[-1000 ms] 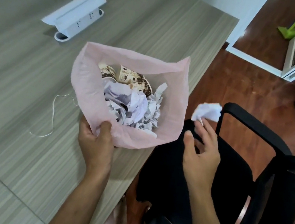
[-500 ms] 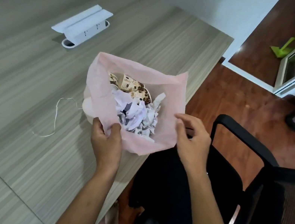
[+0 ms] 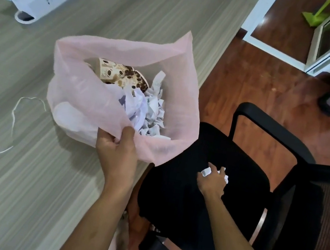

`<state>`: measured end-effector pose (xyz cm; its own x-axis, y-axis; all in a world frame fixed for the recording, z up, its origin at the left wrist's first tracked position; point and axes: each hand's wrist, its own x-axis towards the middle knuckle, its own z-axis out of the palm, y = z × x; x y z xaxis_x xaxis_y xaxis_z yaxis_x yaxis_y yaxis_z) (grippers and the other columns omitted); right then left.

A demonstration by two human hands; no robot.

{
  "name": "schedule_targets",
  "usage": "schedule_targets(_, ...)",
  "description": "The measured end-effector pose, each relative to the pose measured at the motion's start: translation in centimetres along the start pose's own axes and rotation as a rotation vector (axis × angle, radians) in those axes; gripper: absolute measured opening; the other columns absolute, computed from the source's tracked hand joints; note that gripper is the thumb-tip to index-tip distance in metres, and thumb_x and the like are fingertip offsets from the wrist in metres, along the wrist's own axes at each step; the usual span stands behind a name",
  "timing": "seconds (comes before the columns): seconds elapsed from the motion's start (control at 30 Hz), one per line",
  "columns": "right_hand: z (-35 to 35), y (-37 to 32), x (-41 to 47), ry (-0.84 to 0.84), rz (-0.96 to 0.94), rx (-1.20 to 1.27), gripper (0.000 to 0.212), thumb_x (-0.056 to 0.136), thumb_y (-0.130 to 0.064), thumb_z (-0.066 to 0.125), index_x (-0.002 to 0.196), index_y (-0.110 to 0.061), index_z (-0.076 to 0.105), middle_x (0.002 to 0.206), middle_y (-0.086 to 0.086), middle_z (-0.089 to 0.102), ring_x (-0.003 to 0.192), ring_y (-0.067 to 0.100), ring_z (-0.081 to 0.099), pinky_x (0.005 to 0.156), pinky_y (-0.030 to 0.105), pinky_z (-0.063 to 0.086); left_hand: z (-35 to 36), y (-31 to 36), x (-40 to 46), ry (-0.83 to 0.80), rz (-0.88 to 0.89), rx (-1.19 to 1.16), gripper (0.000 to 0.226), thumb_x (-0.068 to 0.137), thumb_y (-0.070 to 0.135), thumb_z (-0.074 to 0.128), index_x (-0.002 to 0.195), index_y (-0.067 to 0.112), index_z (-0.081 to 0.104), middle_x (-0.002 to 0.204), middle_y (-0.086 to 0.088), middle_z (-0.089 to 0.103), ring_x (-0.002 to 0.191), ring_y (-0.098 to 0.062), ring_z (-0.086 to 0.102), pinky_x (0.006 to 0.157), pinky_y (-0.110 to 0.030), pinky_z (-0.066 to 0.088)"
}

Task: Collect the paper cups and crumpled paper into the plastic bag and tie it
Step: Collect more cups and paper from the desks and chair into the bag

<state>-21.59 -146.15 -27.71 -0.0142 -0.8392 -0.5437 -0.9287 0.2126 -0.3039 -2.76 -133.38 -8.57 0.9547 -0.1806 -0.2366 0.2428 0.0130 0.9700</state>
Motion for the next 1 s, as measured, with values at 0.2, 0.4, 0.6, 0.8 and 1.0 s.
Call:
schedule_targets(0.2,2.3,1.3,5.3,-0.164,0.145,-0.038,0.078,0.085,-0.02,0.067,0.149,-0.041,0.027,0.163,0.001,-0.012,0.135,0.038,0.036,0.106,0.058,0.039,0.1,-0.8,0.3,0.047,0.042,-0.054,0.027,0.086,-0.002,0.058,0.103,0.017,0.065,0.095,0.011,0.073,0.093,-0.008,0.07,0.078,-0.019,0.052)
schedule_targets(0.4,4.7,2.3,5.4,0.036,0.059,0.062,0.047,0.085,0.005,0.057,0.125,-0.019,0.057,0.147,0.011,0.029,0.118,0.039,0.041,0.08,0.041,0.05,-0.4,-0.9,0.4,0.036,0.021,-0.076,0.028,0.089,-0.004,0.057,0.104,0.018,0.065,0.084,0.019,0.074,0.088,-0.003,0.07,0.074,-0.015,0.051)
schedule_targets(0.6,4.8,1.7,4.1,0.121,0.023,0.166,0.011,0.095,-0.008,0.058,0.105,-0.005,0.062,0.116,0.002,0.042,0.084,0.018,0.053,0.072,0.03,0.048,-0.7,-0.2,1.1,0.031,0.014,-0.067,0.028,0.088,-0.004,0.058,0.099,0.021,0.066,0.082,0.021,0.074,0.087,-0.002,0.07,0.073,-0.015,0.05)
schedule_targets(0.8,2.0,-1.6,-0.2,0.222,-0.033,0.516,0.011,0.085,-0.02,0.072,0.08,-0.014,0.064,0.096,0.0,0.062,0.091,0.022,0.064,0.075,0.029,0.05,-1.6,1.1,1.2,0.015,-0.005,-0.031,0.03,0.088,-0.006,0.057,0.112,0.009,0.065,0.092,0.014,0.072,0.087,0.001,0.069,0.072,-0.013,0.05)
schedule_targets(1.0,-7.2,-8.2,-7.3,0.411,-0.224,0.751,0.008,0.085,-0.014,0.071,0.09,-0.016,0.066,0.117,-0.004,0.064,0.074,-0.01,0.061,0.067,0.008,0.044,-4.0,3.1,1.7,0.009,-0.068,-0.005,0.03,0.087,-0.002,0.056,0.115,0.008,0.064,0.094,0.004,0.072,0.084,-0.017,0.068,0.068,-0.039,0.056)
